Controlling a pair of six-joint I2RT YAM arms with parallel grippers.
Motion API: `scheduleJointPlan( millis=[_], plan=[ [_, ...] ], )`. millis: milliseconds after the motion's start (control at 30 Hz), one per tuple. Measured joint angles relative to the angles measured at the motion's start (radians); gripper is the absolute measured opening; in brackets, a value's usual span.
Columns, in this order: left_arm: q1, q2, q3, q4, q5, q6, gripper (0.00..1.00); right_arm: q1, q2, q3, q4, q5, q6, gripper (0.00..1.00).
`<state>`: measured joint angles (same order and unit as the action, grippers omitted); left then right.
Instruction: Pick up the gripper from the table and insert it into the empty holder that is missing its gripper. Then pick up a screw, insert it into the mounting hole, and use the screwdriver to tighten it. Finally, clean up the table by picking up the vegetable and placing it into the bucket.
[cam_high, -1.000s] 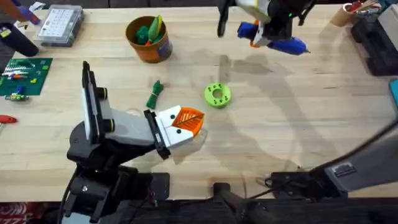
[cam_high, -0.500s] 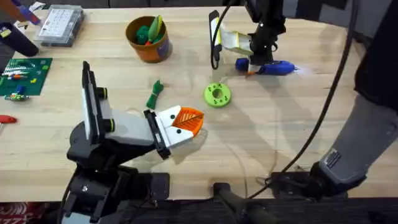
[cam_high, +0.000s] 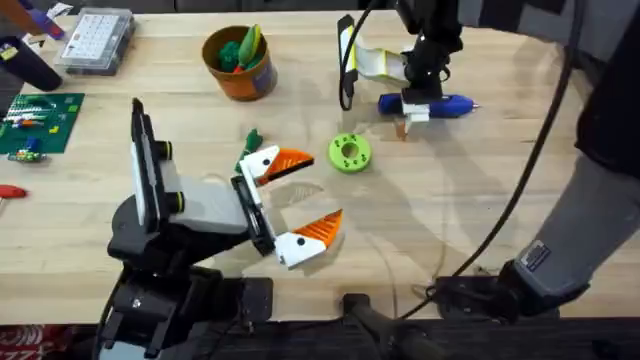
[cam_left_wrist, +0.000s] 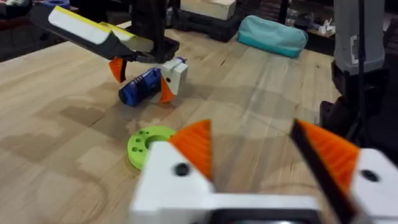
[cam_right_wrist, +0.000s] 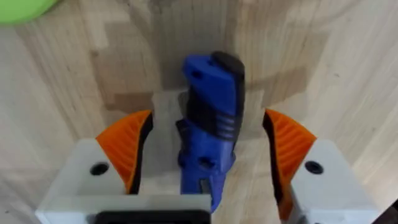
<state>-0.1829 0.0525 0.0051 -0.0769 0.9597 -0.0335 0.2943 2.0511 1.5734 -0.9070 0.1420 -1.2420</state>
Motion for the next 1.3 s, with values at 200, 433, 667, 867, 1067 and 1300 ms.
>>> scheduleJointPlan(
  millis=[200,433,667,867,1067,1300],
  plan=[
    [0.000,0.000,0.000,0.000,0.000,0.000,0.987,0.006,-0.087,0.000,-0.033,-0.001,0.041,0.997],
    [0.000,0.000,0.000,0.009,-0.012,0.000,0.987,0.026,-0.215,0.037,-0.014,-0.008,0.307,0.997],
    [0.015,0.000,0.001,0.009,-0.118,-0.099,0.987,0.032,-0.314,0.204,-0.109,-0.029,0.692,0.997],
    [0.064,0.000,0.075,-0.118,-0.208,-0.140,0.987,0.071,-0.420,0.242,-0.157,-0.041,0.823,0.997],
    [0.107,0.054,0.283,-0.336,-0.290,-0.089,0.986,0.118,-0.501,0.243,-0.162,-0.053,0.906,0.997],
    [0.110,0.235,0.461,-0.460,-0.329,-0.014,0.986,0.121,-0.622,0.241,-0.252,-0.054,1.001,0.998]
  ],
)
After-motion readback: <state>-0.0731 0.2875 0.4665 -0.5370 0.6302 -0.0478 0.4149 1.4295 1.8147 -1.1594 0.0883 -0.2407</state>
